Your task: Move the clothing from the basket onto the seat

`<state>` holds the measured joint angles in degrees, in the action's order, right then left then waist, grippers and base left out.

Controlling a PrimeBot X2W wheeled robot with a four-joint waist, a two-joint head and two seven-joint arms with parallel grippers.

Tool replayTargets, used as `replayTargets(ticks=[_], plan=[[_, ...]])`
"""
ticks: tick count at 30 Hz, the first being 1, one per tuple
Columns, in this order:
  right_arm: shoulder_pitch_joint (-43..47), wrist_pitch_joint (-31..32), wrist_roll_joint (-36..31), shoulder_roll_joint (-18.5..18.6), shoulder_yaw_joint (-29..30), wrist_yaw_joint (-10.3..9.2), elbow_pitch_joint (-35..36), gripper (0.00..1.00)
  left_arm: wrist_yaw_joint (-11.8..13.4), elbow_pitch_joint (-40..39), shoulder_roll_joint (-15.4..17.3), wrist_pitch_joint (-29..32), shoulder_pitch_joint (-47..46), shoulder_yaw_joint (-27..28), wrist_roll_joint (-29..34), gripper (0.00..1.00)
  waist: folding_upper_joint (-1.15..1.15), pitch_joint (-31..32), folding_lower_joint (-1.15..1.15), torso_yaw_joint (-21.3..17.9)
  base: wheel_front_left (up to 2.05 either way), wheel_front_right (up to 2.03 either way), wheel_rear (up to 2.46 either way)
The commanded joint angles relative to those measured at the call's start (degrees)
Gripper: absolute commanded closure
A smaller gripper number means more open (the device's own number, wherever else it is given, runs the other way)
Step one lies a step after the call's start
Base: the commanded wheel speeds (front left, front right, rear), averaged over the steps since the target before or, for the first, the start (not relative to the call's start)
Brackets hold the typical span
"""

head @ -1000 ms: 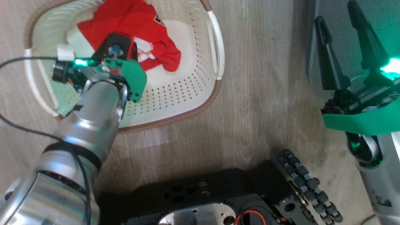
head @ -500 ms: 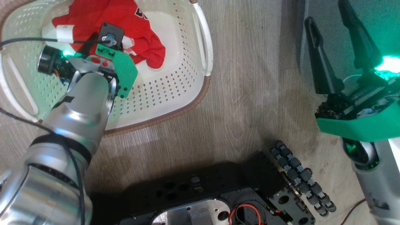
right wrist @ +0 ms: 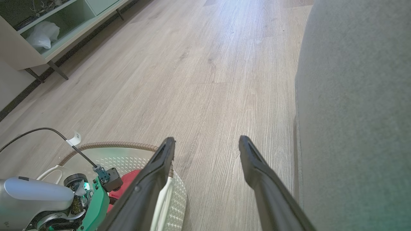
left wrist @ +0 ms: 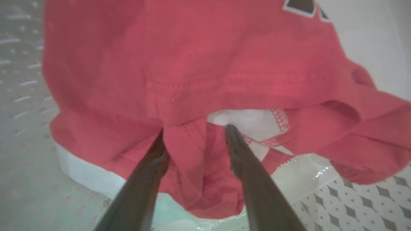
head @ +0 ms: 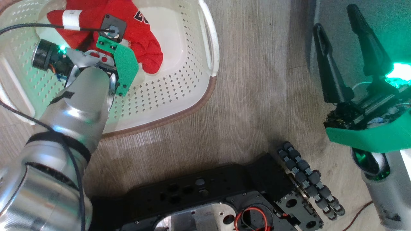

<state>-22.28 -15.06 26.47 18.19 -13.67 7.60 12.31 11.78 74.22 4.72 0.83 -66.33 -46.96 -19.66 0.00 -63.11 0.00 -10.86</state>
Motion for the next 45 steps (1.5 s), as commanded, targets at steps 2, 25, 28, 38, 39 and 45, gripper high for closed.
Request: replayTargets(ticks=[2, 25, 28, 38, 39, 45], plan=[[5.99, 0.06, 1.12, 1.22, -0.15, -0.11, -0.83, 0.0, 0.18, -0.27, 0.79, -1.14, 0.34, -0.06, 0.12, 1.0, 0.0, -0.06, 0.0, -0.1, 0.0, 0.0, 0.0], [-1.63, 0.06, 0.68, -1.63, -1.28, -0.11, -4.91, 0.0, 0.33, -0.27, 0.69, -6.67, 2.94, 0.67, -3.27, 1.0, 0.0, 7.48, 0.0, -0.48, 0.0, 0.0, 0.0], [-1.23, 0.06, 0.56, -1.71, -0.62, -0.11, -6.27, 0.0, -0.24, -0.27, 0.05, -8.14, 5.53, 1.14, -4.46, 1.0, 0.0, 11.63, 0.0, 0.26, 0.0, 0.0, 0.0], [1.71, 0.06, 0.08, -1.46, 0.61, -0.11, -10.0, 0.0, -2.39, -0.75, -1.54, -14.79, 12.46, 1.8, -7.33, 1.0, 0.0, 25.11, 0.0, 3.49, 0.0, 0.0, 0.0], [2.0, 0.06, 0.06, -1.49, 0.44, -0.11, -10.29, 0.0, -2.52, -1.11, -1.6, -15.16, 13.12, 1.87, -7.52, 1.0, 0.0, 26.26, 0.0, 3.71, 0.0, 0.0, 0.0], [4.14, 0.06, 0.03, -1.98, 0.02, -0.11, -12.09, 0.0, -2.9, -6.05, -1.74, -15.79, 17.28, 2.61, -7.71, 1.0, 0.0, 34.12, 0.0, 5.47, 0.0, 0.0, 0.0]])
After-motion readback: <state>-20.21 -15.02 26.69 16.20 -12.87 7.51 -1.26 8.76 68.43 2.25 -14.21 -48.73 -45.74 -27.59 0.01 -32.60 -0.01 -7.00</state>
